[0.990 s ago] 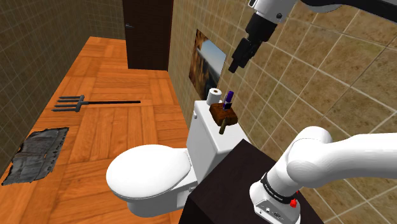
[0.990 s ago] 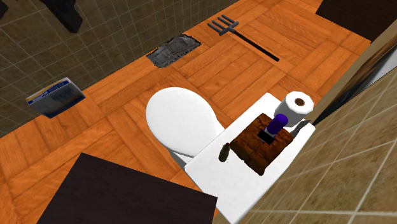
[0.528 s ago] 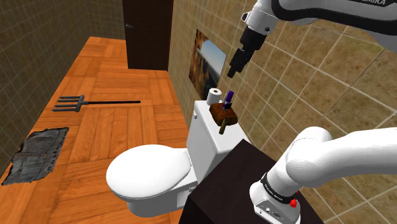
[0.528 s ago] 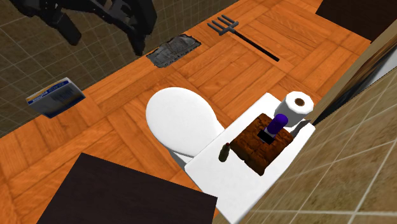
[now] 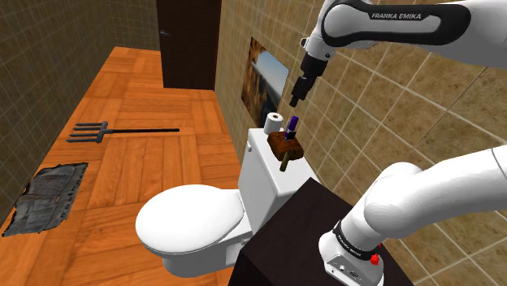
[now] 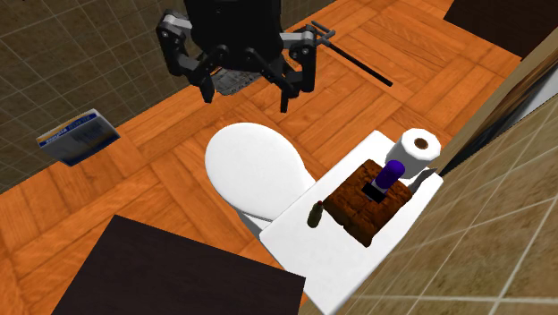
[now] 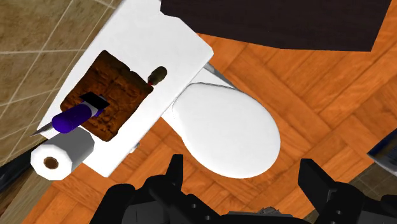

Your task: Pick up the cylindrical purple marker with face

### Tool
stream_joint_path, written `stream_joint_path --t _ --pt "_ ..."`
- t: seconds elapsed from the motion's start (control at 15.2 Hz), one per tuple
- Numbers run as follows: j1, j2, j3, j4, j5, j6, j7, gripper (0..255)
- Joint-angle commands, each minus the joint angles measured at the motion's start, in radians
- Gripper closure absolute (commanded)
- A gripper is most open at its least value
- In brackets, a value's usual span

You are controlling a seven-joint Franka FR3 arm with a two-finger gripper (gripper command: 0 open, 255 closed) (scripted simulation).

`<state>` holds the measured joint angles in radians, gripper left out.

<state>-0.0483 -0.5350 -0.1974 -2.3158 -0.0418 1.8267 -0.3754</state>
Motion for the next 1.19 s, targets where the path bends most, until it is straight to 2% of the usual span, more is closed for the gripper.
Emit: stream_joint_path --t 0.0,0.53,1.12 --pt "-0.007 0.052 -0.030 0.006 -0.014 0.032 -0.042 0" --pt "-0.033 0.302 -0.141 0.090 -0.032 0.141 -0.209 0" --pt "-0.083 0.634 -0.223 0.272 0.023 0.224 -0.405 0"
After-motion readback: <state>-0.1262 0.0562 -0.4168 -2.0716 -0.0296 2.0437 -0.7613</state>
